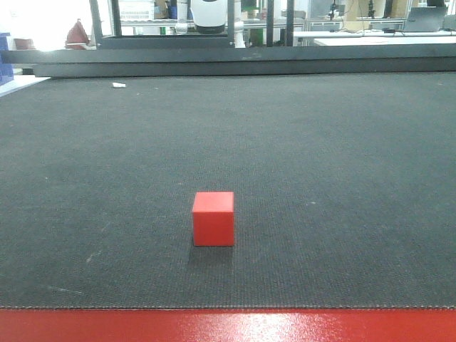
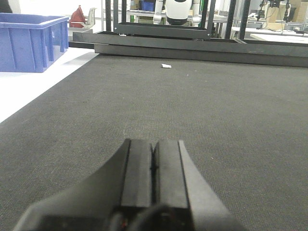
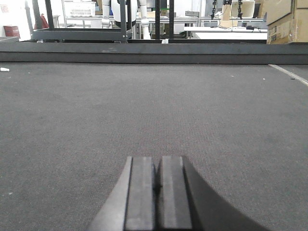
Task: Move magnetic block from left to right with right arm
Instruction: 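Lower the open right gripper toward the red cube on the table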
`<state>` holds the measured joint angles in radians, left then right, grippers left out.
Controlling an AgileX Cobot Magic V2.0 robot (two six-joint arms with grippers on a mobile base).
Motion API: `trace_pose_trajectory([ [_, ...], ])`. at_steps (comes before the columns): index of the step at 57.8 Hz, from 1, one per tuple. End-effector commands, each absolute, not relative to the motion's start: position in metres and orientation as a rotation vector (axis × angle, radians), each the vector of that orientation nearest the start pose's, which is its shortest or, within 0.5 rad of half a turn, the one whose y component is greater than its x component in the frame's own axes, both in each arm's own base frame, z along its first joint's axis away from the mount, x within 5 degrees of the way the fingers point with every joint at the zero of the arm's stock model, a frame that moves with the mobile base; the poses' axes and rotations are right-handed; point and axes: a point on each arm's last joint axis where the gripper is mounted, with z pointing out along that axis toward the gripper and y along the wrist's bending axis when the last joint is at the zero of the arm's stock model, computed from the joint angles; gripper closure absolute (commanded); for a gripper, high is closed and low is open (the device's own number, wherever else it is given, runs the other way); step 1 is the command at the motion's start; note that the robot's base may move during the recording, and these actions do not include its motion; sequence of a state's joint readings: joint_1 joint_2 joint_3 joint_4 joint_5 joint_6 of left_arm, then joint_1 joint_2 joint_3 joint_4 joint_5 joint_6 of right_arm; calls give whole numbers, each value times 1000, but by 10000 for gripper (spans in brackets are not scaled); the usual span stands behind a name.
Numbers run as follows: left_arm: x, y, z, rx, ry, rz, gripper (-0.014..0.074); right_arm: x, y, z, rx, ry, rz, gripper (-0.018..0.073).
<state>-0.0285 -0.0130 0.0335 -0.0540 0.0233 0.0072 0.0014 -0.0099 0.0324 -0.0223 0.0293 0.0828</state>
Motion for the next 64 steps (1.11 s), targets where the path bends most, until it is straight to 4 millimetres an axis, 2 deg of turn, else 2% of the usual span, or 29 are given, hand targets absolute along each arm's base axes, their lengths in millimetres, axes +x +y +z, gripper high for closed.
trace_pose_trajectory([
  [1, 55, -1, 206, -24, 1442, -66, 722, 54, 0, 209, 37, 1432, 45, 503],
  [39, 55, -1, 206, -24, 1442, -66, 722, 54, 0, 212, 36, 1397, 47, 503],
  [44, 55, -1, 206, -24, 1442, -66, 722, 53, 0, 220, 33, 1392, 45, 503],
  [59, 55, -1, 206, -24, 1442, -66, 722, 45, -1, 264, 45, 1572, 37, 503],
  [64, 55, -1, 206, -24, 1442, -66, 722, 46, -1, 272, 48, 1649, 34, 503],
])
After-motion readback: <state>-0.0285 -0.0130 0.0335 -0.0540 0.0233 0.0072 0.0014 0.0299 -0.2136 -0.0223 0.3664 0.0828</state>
